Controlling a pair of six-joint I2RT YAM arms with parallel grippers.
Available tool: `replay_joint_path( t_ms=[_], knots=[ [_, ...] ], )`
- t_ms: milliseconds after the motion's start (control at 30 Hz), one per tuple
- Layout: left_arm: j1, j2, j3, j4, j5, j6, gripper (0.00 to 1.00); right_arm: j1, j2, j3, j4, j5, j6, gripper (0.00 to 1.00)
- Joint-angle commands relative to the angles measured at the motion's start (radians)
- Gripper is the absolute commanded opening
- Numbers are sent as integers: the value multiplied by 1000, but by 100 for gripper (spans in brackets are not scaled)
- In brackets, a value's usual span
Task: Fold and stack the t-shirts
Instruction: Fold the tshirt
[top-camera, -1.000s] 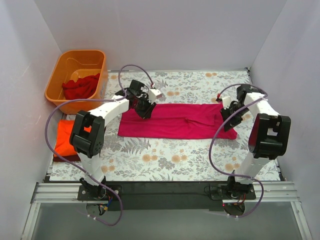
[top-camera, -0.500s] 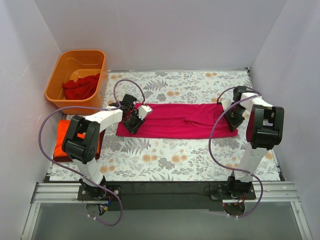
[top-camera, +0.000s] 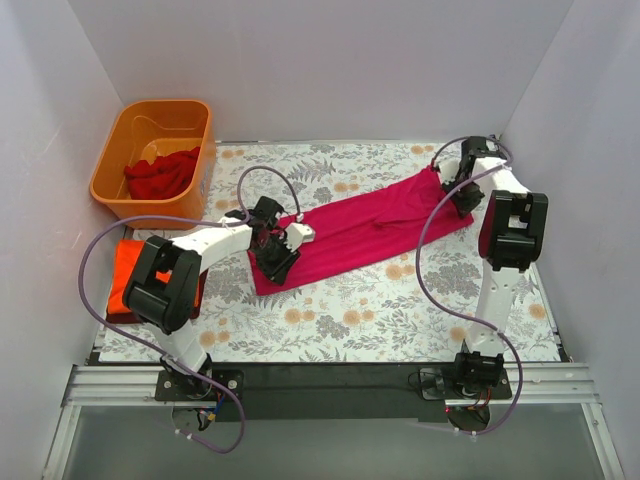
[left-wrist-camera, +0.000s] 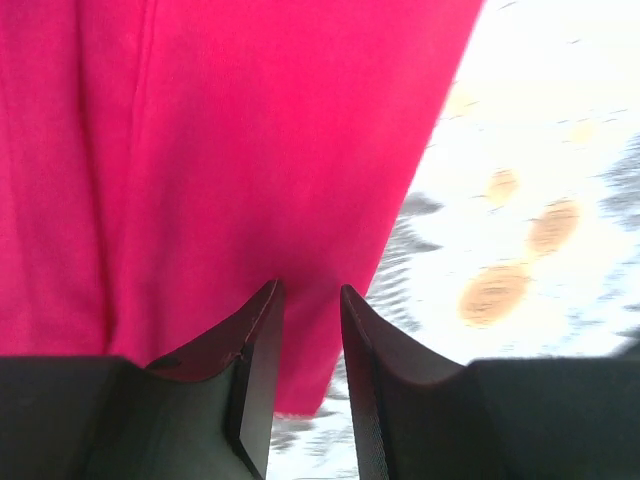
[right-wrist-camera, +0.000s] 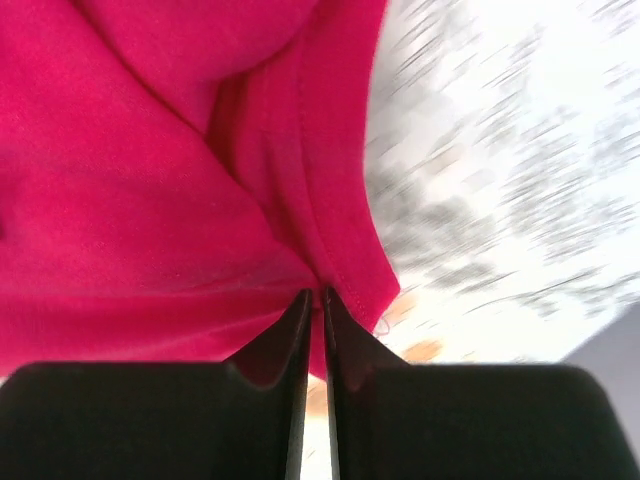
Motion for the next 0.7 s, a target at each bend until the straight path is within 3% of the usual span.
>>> replay_joint_path(
  t_ms=[0, 133, 333, 667],
  knots=[
    [-29, -20, 108, -104, 97, -129, 29, -11, 59, 101, 118, 40, -28, 14],
    [-18, 3, 234, -104, 32, -171, 28, -19, 10, 173, 132, -3, -16, 16],
    [-14, 79, 317, -49, -139, -67, 30, -13, -81, 187, 133, -87, 49, 18],
    [-11, 150, 193, -32, -222, 6, 34, -1, -202, 66, 52, -198, 89, 20]
  ],
)
